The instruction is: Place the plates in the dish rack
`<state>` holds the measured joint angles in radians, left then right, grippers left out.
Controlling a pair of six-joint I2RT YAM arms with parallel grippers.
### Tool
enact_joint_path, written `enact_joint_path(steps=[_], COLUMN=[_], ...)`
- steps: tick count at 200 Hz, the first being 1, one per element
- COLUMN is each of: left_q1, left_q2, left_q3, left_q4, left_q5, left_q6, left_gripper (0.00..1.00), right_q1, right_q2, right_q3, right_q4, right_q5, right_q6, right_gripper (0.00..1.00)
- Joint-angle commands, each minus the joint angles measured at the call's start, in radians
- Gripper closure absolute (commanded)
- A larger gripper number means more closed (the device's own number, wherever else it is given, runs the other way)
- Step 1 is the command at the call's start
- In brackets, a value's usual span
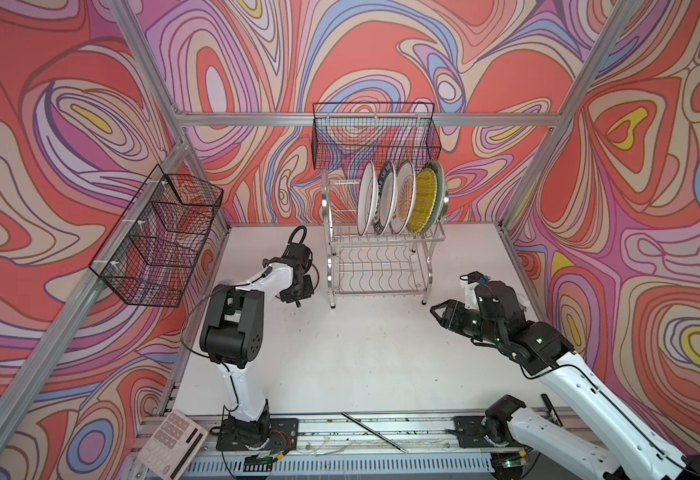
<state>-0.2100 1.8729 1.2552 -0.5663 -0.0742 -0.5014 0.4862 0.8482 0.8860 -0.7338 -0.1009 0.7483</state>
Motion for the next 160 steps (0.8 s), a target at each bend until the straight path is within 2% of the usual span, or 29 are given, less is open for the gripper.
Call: enact_joint_path(steps=[1, 97, 160], left_q1=[-0.007, -0.021, -0.053], left_q2=[-0.034, -0.149, -0.287], left_q3=[-0.05, -0.221, -0.353], left_q4=[-0.017, 0.007, 0.013], left_q5=[0.01, 0.042, 0.048], left_q6=[0.004, -0.027, -0.078], left_gripper=[0.61, 0.61, 0.61], right_q1=[0.004, 0.004, 0.003], right_q2=[0.0, -0.007, -0.003], right_q3=[0.032, 0.036, 0.044], right_q4=[-0.008, -0.012, -0.015], right_q5=[0.016, 0.032, 0.034], right_q6=[-0.021, -0.022, -0.027], right_gripper=[0.54, 0.54, 0.54])
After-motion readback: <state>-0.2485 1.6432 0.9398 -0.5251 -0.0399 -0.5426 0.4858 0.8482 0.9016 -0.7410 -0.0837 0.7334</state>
